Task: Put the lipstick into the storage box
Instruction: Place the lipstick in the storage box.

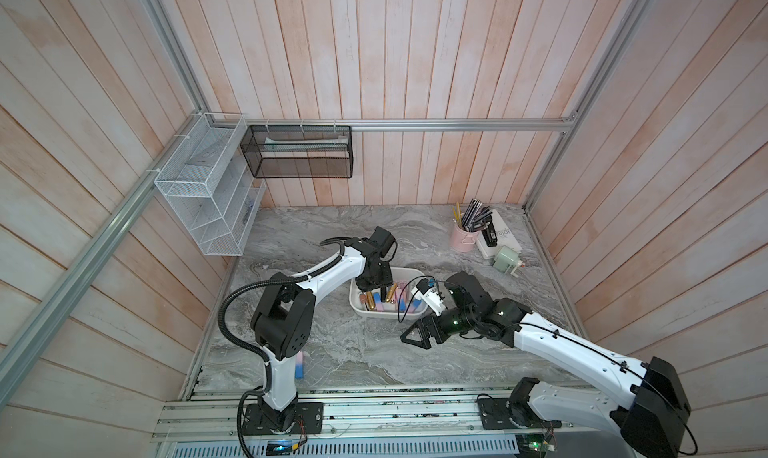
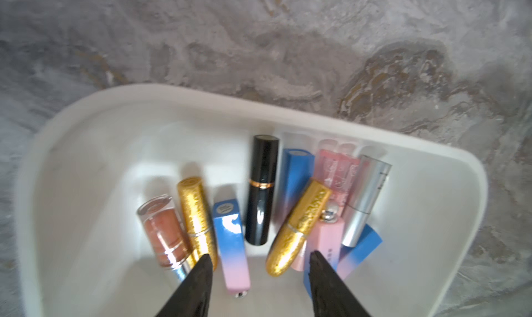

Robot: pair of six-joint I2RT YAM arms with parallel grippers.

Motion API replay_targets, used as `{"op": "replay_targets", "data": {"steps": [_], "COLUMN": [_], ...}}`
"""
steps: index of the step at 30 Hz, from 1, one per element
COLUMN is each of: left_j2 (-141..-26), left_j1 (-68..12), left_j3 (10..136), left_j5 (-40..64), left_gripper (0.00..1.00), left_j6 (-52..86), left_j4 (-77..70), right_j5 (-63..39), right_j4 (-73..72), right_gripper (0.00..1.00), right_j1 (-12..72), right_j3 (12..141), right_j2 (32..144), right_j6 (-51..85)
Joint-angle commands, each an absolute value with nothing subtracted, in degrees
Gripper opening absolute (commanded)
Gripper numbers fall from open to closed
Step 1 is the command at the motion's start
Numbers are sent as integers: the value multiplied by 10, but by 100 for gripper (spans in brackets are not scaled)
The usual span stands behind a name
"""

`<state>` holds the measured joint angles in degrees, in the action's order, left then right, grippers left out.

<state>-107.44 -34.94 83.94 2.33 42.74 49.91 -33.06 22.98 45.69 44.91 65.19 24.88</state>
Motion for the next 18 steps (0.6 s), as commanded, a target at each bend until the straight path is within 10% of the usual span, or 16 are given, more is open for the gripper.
{"op": "replay_targets", "data": {"steps": [1, 18], "left_j2": [-972, -651], "left_j1": [-347, -343], "left_j3": [772, 455], "left_j5": [-41, -95], "left_gripper": [58, 62], "left_j6": [454, 702], "left_j4": [553, 703], "right_j5": [-326, -370], "right_j4": [235, 230], "right_gripper": [98, 98], "right_j1": [454, 454], "right_j3": [445, 455], "right_j2": [646, 663], "right_j6": [251, 209]}}
